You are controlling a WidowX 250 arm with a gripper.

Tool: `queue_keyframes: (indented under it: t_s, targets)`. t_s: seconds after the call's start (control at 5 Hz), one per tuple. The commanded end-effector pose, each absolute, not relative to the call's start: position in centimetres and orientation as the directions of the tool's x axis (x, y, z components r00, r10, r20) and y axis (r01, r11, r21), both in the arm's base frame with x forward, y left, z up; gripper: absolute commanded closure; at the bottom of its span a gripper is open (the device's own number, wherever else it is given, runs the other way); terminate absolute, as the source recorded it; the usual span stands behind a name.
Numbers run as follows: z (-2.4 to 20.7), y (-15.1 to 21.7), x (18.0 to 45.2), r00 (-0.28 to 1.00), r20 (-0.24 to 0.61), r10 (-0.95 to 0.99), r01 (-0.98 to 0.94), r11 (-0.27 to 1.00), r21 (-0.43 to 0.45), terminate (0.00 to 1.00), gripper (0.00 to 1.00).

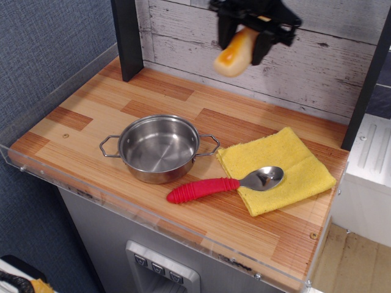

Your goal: Put the bread loaf in the pot

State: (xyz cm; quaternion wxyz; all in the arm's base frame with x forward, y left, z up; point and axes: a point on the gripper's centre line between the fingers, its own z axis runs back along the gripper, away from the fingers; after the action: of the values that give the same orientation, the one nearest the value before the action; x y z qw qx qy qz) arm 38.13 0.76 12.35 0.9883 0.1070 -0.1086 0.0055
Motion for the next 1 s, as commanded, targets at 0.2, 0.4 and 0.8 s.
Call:
queue_keyframes:
  t_s: [0.2,0.4,0.8]
  targets:
    - [14.0,7.8,30.6,0.935,0.223,0.275,-0.317,0.93,0.183,0.0,1.0]
    - [12.5,8.5,30.2,0.956,0.145,0.256,-0.282,0.939,0.195,0.0,1.0]
    - [5.3,8.7,28.6,0.976,-0.093,0.197,-0.181,0.971,0.154,0.0,1.0]
